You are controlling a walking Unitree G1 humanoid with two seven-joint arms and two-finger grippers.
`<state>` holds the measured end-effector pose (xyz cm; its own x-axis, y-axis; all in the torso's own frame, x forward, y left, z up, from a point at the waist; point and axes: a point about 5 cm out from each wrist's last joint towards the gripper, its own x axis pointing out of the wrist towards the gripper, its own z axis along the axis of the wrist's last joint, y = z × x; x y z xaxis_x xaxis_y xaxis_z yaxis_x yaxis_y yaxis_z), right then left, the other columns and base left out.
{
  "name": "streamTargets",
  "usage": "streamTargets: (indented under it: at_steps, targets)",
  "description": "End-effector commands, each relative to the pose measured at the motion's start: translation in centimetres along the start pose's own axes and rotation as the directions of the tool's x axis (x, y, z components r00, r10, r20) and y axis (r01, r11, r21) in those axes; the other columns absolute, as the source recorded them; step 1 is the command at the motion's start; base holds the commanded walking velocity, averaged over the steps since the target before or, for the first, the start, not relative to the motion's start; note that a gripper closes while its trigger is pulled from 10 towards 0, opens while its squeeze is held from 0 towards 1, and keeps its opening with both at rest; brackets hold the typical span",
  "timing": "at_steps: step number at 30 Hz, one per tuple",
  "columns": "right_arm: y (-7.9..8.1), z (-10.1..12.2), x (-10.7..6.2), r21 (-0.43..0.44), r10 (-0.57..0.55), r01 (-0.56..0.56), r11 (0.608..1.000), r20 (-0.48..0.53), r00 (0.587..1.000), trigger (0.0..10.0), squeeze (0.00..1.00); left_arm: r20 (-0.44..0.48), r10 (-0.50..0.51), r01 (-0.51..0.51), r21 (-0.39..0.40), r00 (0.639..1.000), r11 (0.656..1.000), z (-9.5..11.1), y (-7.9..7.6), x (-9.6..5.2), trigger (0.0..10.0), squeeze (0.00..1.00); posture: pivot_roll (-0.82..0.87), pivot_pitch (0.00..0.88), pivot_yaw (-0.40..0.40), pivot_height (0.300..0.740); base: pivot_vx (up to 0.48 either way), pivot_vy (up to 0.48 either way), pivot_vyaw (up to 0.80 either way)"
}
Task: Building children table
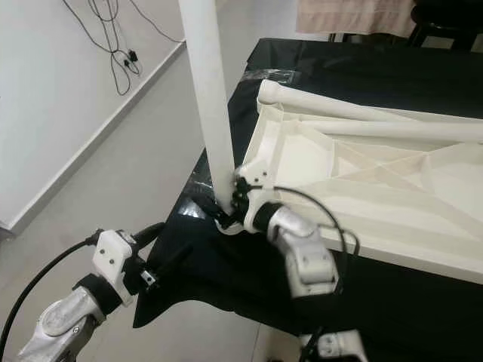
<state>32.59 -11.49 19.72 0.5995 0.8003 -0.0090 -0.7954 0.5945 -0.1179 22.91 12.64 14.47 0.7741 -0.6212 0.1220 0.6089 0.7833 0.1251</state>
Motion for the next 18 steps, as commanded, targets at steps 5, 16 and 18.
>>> streamTargets:
  at_steps: [5, 16, 18]
  targets:
    - [0.0, -0.1, 0.3, -0.007, 0.235, -0.235, 0.972, -0.042, 0.971, 10.0, 0.0, -0.016, 0.013, -0.013, -0.002, 1.0, 1.0, -0.5, -0.1, -0.3, 10.0, 0.0, 0.03, 0.176, 0.048, 0.74, 0.0, 0.0, 0.0]
    - [-2.4, 0.8, 0.9, 0.006, 0.339, -0.339, 0.941, -0.033, 0.94, 0.0, 0.0, -0.006, 0.011, -0.011, -0.006, 1.0, 1.0, -0.3, -0.5, -0.2, 10.0, 0.0, 0.03, 0.192, 0.035, 0.74, 0.0, 0.0, 0.0]
    - [-2.5, 0.5, 0.2, 0.009, 0.337, -0.337, 0.942, -0.042, 0.941, 0.0, 0.0, -0.004, 0.011, -0.011, -0.007, 1.0, 1.0, -0.3, -0.6, -0.2, 10.0, 0.0, 0.02, 0.203, 0.038, 0.74, 0.0, 0.0, 0.0]
